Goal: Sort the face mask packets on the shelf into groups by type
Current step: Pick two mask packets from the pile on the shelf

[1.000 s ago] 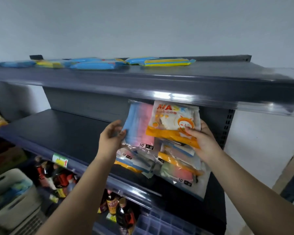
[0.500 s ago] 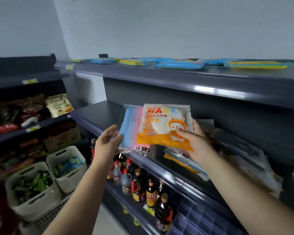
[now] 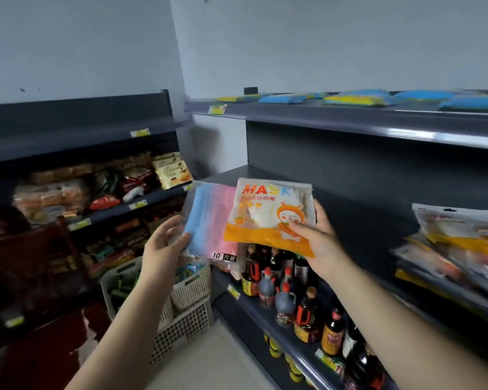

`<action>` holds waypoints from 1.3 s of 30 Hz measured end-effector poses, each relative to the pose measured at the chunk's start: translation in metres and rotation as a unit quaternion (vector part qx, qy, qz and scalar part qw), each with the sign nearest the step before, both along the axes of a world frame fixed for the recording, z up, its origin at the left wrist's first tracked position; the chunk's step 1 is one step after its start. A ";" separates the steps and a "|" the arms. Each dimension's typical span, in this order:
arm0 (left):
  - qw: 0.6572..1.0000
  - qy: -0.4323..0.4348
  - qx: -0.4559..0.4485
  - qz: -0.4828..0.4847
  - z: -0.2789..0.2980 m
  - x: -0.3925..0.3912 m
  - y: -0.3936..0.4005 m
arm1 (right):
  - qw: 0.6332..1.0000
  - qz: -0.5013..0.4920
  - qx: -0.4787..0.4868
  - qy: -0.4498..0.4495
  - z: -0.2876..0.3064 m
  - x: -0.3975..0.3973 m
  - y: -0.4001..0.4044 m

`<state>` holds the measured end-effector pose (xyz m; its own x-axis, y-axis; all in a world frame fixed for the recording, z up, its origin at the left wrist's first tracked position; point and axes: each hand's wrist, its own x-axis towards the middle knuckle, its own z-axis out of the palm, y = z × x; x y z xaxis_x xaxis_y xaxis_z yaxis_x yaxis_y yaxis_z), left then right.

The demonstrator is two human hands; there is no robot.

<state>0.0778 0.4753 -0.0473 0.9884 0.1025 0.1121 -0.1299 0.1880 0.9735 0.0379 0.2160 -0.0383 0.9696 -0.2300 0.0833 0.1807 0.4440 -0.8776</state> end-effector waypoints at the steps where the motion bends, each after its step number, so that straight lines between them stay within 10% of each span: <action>1: 1.000 0.003 0.000 0.001 -0.002 0.006 0.011 | 1.000 0.000 0.000 0.002 -0.003 0.007 0.010; 39: 0.981 0.068 0.016 -0.183 -0.033 0.427 -0.040 | 0.966 -0.232 -0.026 0.112 -0.058 0.324 -0.025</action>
